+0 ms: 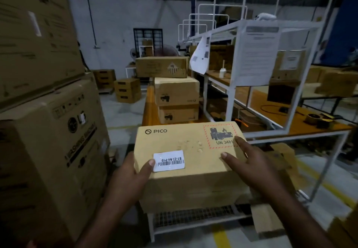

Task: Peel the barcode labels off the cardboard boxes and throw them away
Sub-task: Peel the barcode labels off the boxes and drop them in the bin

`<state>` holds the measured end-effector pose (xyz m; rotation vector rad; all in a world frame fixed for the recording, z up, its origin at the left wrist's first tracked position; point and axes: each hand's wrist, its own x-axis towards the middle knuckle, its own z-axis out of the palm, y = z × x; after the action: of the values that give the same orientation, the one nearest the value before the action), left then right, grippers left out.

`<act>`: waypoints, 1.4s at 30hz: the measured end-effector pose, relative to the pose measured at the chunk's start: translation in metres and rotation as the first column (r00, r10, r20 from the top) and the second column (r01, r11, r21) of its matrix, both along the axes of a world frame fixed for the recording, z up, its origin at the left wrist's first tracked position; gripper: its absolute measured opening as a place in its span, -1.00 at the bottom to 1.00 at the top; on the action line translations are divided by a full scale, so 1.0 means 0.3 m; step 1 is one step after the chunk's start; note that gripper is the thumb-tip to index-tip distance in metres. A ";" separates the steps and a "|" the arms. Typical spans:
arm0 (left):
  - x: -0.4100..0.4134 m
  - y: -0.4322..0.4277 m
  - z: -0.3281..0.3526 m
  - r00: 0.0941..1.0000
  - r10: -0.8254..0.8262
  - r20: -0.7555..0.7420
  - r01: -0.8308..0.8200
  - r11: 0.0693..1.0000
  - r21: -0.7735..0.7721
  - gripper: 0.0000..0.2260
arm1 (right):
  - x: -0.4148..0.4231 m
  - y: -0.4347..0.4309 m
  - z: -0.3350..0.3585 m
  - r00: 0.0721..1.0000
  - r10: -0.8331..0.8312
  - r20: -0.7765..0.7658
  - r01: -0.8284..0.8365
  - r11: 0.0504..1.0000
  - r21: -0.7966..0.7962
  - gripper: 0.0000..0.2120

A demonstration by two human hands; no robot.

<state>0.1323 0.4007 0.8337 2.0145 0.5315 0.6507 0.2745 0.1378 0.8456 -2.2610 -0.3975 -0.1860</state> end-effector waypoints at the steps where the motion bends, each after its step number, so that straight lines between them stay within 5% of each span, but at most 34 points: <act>1: 0.069 0.028 -0.001 1.000 0.001 0.000 -0.001 1.000 0.017 -0.65 | 0.071 0.030 -0.002 1.000 -0.003 0.016 0.003 1.000 -0.003 -0.26; 11: 0.712 0.308 0.068 0.999 0.027 -0.032 -0.025 0.998 0.065 -0.65 | 0.776 0.340 0.077 1.000 0.027 0.010 -0.027 0.999 -0.018 -0.32; 31: 1.559 0.789 -0.036 0.979 -0.033 -0.202 0.043 0.998 0.046 -0.55 | 1.596 0.805 -0.060 0.995 -0.044 -0.086 0.029 0.984 -0.174 -0.28; 33: 1.600 0.841 -0.030 0.956 -0.011 -0.294 0.054 0.989 0.138 -0.49 | 1.643 0.817 -0.072 0.998 -0.040 -0.045 0.028 0.968 -0.250 -0.23; 37: 1.645 0.863 0.036 0.949 0.092 -0.300 0.088 0.841 0.535 -0.48 | 1.642 0.906 0.005 0.994 -0.024 0.105 0.077 0.836 -0.543 -0.52; 39: 1.672 0.842 0.060 0.955 0.030 -0.295 0.158 0.792 0.590 -0.55 | 1.616 0.985 0.057 0.981 0.040 0.189 0.050 0.892 -0.449 -0.58; 42: 1.699 0.823 0.043 0.944 -0.057 -0.326 0.250 0.767 0.591 -0.57 | 1.575 1.109 0.094 0.973 0.209 0.097 -0.169 0.934 -0.314 -0.64</act>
<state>0.6419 0.6478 0.8467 2.7891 0.3244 0.4591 0.7471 0.4705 0.8739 -2.5005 -0.7552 -0.1805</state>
